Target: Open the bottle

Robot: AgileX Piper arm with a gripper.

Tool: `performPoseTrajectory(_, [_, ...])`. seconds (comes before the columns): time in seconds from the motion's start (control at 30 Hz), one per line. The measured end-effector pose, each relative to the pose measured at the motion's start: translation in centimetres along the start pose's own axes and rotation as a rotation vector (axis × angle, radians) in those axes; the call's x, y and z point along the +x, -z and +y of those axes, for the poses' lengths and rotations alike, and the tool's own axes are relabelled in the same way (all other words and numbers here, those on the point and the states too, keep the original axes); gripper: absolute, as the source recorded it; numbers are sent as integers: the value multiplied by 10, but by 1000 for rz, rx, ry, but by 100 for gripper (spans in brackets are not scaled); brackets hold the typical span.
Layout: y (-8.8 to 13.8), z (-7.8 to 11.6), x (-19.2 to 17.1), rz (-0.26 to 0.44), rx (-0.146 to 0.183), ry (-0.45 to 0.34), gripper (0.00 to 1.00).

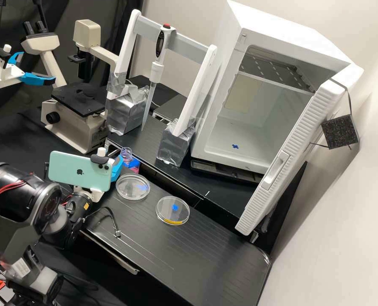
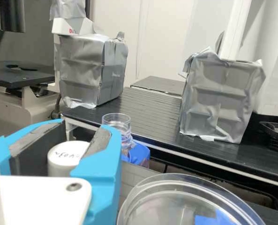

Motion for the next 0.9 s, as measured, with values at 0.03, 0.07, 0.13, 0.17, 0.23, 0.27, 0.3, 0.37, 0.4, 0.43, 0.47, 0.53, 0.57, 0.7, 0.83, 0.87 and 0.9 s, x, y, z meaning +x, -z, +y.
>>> performPoseTrajectory(0.03, [-1, 0, 0, -6, 3, 1, 0])
performPoseTrajectory(0.07, [-1, -1, 1, -7, 5, 2, 0])
performPoseTrajectory(0.13, [-1, -1, 1, -4, 6, -6, 100])
performPoseTrajectory(0.17, [-1, -1, 1, -4, 6, -6, 100])
performPoseTrajectory(0.23, [-1, -1, 1, -7, 4, -6, 100])
performPoseTrajectory(0.27, [-1, -1, 1, -7, 4, -6, 100])
performPoseTrajectory(0.3, [-1, -1, 1, -7, 4, -6, 100])
performPoseTrajectory(0.37, [0, 0, 1, -4, 4, -9, 100])
performPoseTrajectory(0.4, [0, 0, 0, -1, 4, -13, 100])
performPoseTrajectory(0.43, [0, 1, 0, 1, 4, -15, 100])
performPoseTrajectory(0.47, [2, 2, 0, 7, 3, -22, 100])
performPoseTrajectory(0.53, [4, 5, -1, 18, 2, -36, 100])
performPoseTrajectory(0.57, [5, 6, -3, 27, 1, -43, 100])
performPoseTrajectory(0.7, [13, 13, -7, 78, -12, -76, 100])
performPoseTrajectory(0.83, [20, 27, -15, 141, -19, -139, 100])
performPoseTrajectory(0.87, [22, 33, -19, 155, -10, -175, 100])
performPoseTrajectory(0.9, [23, 39, -22, 161, -6, -211, 100])
